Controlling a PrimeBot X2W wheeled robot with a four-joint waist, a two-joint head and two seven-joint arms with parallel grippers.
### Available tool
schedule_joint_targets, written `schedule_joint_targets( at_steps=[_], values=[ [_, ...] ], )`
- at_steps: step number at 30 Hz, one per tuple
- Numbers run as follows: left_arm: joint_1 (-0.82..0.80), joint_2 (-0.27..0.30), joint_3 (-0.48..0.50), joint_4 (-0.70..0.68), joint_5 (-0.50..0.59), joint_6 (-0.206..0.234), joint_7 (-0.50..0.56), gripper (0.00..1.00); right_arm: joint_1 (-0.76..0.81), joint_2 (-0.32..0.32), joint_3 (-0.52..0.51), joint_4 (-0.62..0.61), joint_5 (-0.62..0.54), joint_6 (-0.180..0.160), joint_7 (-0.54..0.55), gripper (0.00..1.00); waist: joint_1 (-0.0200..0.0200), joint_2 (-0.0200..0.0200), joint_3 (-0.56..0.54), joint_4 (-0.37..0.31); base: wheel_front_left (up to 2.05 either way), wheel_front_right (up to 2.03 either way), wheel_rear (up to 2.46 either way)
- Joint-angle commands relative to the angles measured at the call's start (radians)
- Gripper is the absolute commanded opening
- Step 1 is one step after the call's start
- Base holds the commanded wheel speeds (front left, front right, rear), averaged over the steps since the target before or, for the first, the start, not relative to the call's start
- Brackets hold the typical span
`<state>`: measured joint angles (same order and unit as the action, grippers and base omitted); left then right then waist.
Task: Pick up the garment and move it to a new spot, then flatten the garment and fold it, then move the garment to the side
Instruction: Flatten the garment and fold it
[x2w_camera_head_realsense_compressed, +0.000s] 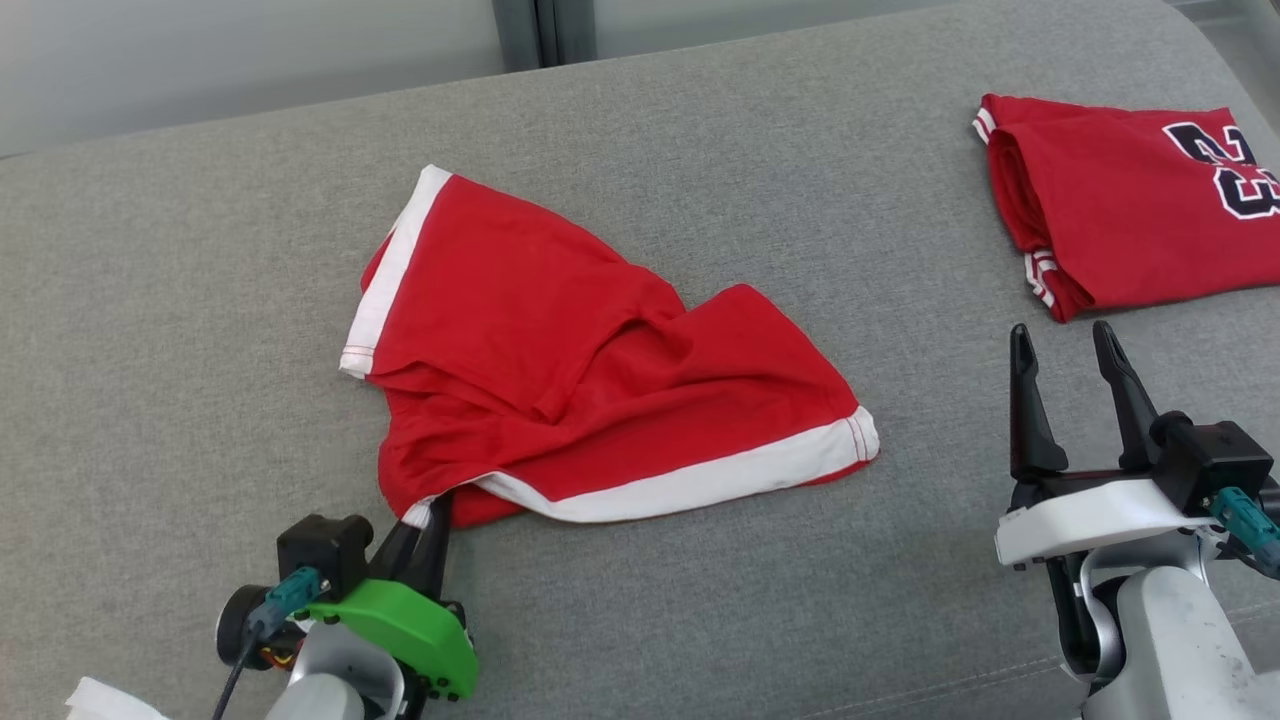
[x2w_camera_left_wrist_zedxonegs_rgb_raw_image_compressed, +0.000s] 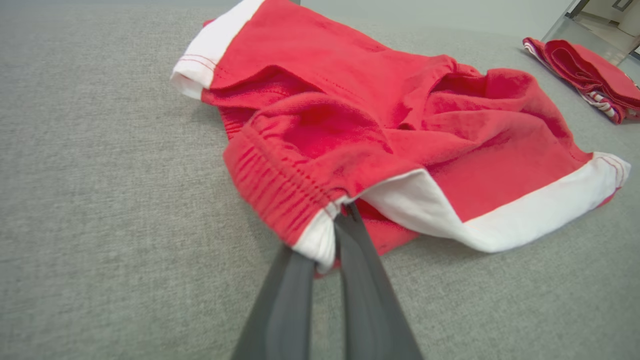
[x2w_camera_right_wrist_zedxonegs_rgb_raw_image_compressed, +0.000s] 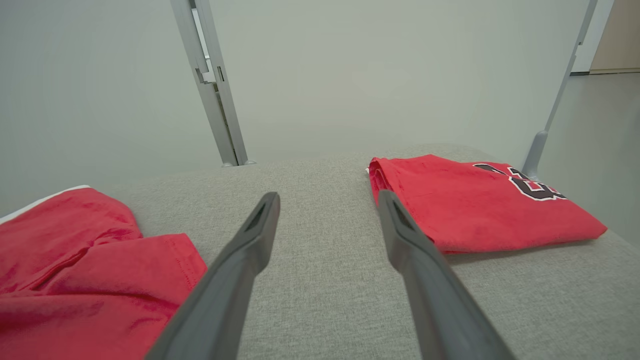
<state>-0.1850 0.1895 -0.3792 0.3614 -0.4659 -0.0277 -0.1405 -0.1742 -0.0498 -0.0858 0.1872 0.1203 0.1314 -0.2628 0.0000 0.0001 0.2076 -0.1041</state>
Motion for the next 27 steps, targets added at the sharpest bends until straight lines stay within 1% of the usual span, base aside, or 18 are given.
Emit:
schedule_joint_targets(
  at_steps=[1,5,8,12,16,17,18,19,23,27],
  values=[
    [0.026,0.028,0.008,-0.028,-0.003,0.001,0.011,0.0,0.0,-0.002,-0.003,-0.001,0.005,-0.002,-0.003,1.0,0.0,-0.0001,0.0,0.008,0.0,0.0,0.0],
    [0.091,0.081,0.018,-0.12,-0.021,0.008,0.075,0.0,0.003,-0.002,-0.002,0.0,0.009,-0.002,-0.003,1.0,0.0,-0.0001,-0.003,0.026,0.0,0.0,0.0],
    [0.123,0.11,0.028,-0.147,-0.045,0.015,0.133,0.0,0.002,-0.002,0.004,0.005,0.012,-0.002,-0.003,1.0,0.0,-0.0001,-0.006,0.037,0.0,0.0,0.0],
    [0.125,0.109,0.032,-0.112,-0.063,0.024,0.17,0.0,-0.005,-0.002,0.015,0.013,0.016,-0.002,-0.003,1.0,0.0,-0.0001,-0.013,0.043,0.0,0.0,0.0],
    [0.091,0.091,0.035,-0.065,-0.061,0.038,0.152,0.0,-0.002,-0.002,0.019,0.017,0.014,-0.002,-0.003,1.0,0.0,-0.0001,-0.023,0.045,0.0,0.0,0.0],
    [0.082,0.087,0.034,-0.052,-0.054,0.042,0.143,0.11,0.001,-0.002,0.019,0.018,0.012,-0.002,-0.003,1.0,0.0,-0.0001,-0.026,0.046,0.0,0.0,0.0],
    [0.076,0.081,0.035,-0.042,-0.052,0.048,0.133,0.47,0.004,-0.002,0.018,0.019,0.01,-0.002,-0.003,1.0,0.0,-0.0001,-0.03,0.047,0.0,0.0,0.0],
    [0.07,0.073,0.034,-0.028,-0.049,0.05,0.124,1.0,0.008,-0.002,0.017,0.02,0.008,-0.002,-0.003,1.0,0.0,-0.0001,-0.034,0.048,0.0,0.0,0.0],
    [0.049,0.05,0.027,0.013,-0.041,0.057,0.083,1.0,0.016,-0.002,0.022,0.022,0.006,-0.002,-0.003,1.0,0.0,-0.0001,-0.049,0.051,0.0,0.0,0.0],
    [0.068,0.049,0.029,0.02,-0.045,0.058,0.052,1.0,0.026,-0.002,0.022,0.024,0.007,-0.002,-0.003,1.0,0.0,-0.0001,-0.062,0.06,0.0,0.0,0.0]
  ],
)
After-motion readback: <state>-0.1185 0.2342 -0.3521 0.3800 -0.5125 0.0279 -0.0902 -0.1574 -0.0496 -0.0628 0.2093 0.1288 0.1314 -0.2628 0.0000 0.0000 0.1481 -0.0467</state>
